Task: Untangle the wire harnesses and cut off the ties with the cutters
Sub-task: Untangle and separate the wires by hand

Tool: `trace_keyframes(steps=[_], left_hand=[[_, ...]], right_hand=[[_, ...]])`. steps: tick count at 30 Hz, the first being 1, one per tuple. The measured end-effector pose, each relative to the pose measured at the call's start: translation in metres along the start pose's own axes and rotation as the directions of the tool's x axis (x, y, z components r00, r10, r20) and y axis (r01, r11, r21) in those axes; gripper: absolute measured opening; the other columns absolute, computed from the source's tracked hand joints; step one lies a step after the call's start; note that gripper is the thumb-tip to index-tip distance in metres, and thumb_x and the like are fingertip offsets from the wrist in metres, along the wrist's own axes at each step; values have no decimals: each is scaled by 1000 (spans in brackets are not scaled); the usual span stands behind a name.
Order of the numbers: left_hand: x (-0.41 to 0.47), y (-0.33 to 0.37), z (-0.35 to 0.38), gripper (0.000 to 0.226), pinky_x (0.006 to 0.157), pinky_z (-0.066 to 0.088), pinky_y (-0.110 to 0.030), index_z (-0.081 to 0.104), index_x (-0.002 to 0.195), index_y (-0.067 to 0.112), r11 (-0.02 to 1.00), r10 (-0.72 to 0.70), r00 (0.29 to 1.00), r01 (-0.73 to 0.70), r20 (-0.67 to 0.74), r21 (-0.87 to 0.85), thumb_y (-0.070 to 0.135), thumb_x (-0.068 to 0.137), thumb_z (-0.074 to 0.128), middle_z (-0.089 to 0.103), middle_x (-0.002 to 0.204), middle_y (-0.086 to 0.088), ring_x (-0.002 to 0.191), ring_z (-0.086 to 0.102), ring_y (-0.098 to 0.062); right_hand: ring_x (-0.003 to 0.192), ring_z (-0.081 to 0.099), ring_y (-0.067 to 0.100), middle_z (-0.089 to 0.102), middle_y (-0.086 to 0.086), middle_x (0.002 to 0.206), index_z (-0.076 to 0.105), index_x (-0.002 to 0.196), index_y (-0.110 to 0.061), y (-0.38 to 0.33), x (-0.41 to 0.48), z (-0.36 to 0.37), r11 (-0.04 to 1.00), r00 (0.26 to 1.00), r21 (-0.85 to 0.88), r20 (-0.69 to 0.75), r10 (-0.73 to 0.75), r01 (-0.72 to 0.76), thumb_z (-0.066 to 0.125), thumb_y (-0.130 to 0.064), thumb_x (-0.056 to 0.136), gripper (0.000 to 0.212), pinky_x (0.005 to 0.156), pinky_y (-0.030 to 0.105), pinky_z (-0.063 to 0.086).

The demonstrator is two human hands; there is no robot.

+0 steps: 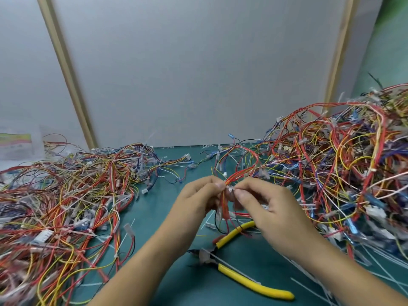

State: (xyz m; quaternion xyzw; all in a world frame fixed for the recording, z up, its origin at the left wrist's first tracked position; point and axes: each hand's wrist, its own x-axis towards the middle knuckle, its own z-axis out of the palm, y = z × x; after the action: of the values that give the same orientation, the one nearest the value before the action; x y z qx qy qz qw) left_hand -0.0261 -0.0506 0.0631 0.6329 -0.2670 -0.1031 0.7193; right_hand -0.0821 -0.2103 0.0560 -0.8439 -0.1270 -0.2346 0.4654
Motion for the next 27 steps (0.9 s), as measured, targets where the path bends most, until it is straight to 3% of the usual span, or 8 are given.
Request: trace_keyframes(steps=[2,4,7,11,15,20,24,27], left_hand=[[0,0,0,23,60,41,-29,59,66,13,998,-35,999,33,34,57,25,82,48,56,61,-4,61,51,-24],[-3,1,0,28,57,41,-21,55,62,13,985,-15,997,3,69,170,26,85,49,53,55,-3,58,54,-24],[-4,0,-2,31,48,41,-14,51,70,-3,969,-8,996,-14,89,246,14,96,57,52,54,-3,57,56,-26],[-3,-1,-2,17,60,54,-39,64,90,1,949,10,997,-32,72,313,16,86,56,59,66,-4,50,54,-23],[-1,2,-3,15,48,41,-9,72,75,9,992,-35,999,31,24,125,6,83,60,62,64,-5,58,57,-15],[3,-3,-6,10,66,50,-22,62,69,9,996,-84,990,85,116,3,19,72,63,57,66,-9,62,54,-19],[4,-6,-6,15,69,50,-24,60,65,12,996,-86,986,87,144,4,25,70,65,57,65,-6,63,58,-19],[4,-9,-7,20,70,51,-23,59,67,11,996,-91,982,89,165,19,30,68,65,57,65,-7,64,59,-20]], right_hand=[[59,51,28,56,11,62,64,83,-23,-1,-2,2,999,996,28,80,26,-29,53,-29,98,20,56,41,42],[59,46,34,54,21,66,66,83,-21,1,-3,2,999,993,11,112,35,-37,53,-34,96,22,56,48,40],[51,33,23,43,14,57,66,79,-19,2,-2,0,999,991,-21,126,37,-35,57,-28,97,22,51,37,28],[50,33,13,38,2,53,57,68,-20,-1,-3,-1,996,988,-47,125,87,-82,56,-22,95,27,50,30,27],[52,29,8,33,-4,52,41,61,-12,-5,-1,-5,991,995,-97,32,93,-89,49,-25,90,33,50,29,24],[53,26,7,26,-5,52,32,58,-9,-11,0,-5,995,998,-75,-30,62,-64,49,-23,93,41,49,28,21],[53,24,8,24,-4,53,27,55,-14,-11,1,-5,996,994,-13,-62,88,-89,50,-25,92,45,50,29,20],[50,21,8,21,-8,52,26,55,-14,-10,0,-2,988,991,81,-39,131,-128,57,-11,91,48,48,24,20]])
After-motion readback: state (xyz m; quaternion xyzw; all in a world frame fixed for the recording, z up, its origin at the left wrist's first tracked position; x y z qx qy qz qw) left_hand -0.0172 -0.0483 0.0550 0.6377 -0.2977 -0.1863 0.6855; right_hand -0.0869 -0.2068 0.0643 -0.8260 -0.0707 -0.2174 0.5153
